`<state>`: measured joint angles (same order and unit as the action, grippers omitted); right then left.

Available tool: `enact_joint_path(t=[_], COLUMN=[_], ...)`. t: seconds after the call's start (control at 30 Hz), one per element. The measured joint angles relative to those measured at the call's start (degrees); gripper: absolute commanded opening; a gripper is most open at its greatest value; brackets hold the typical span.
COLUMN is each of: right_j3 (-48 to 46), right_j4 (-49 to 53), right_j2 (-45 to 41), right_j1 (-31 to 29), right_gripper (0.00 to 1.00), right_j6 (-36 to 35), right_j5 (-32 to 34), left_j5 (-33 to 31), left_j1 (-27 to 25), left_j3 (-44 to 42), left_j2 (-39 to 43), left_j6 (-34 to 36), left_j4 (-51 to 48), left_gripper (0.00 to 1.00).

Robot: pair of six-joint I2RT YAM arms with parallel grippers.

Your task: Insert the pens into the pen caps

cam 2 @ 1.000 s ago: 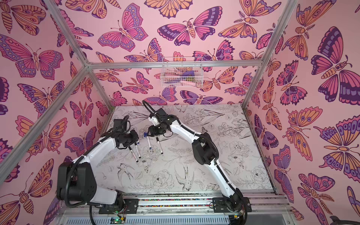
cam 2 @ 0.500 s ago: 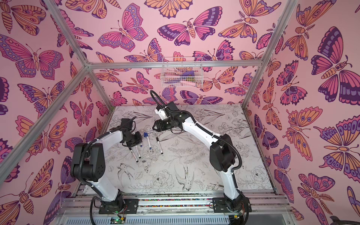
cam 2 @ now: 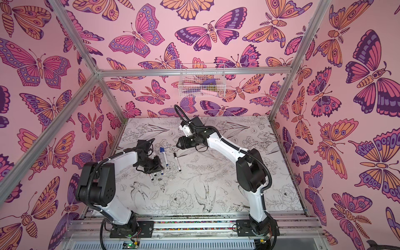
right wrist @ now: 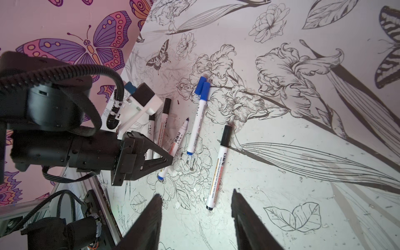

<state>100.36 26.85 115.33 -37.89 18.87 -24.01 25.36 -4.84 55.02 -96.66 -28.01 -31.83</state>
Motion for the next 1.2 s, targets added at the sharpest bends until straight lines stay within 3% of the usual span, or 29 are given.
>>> enact_joint_path(t=[0.23,0.57,1.2], right_j3=[-4.17,-6.71,-7.96], right_j4=[-3.15,-4.85,-5.01], right_j2=[-2.25,-3.65,-3.69], right_j1=[1.92,3.13,3.80], right_gripper=[0.53,0.53,0.52], right_j6=[1.29,1.66,0.52], right_j5=[-0.72,-2.62,-4.83], left_j5=[2.23,-1.92,-5.66], left_j1=[0.33,0.87,0.87], left_j3=[3.78,5.70,1.70], left_j2=[-2.82,-4.20,-3.23], left_j6=[2.36,5.79,8.28], left_j4=[-3.26,-4.07,6.45], left_gripper=[0.00,0.00,0.00])
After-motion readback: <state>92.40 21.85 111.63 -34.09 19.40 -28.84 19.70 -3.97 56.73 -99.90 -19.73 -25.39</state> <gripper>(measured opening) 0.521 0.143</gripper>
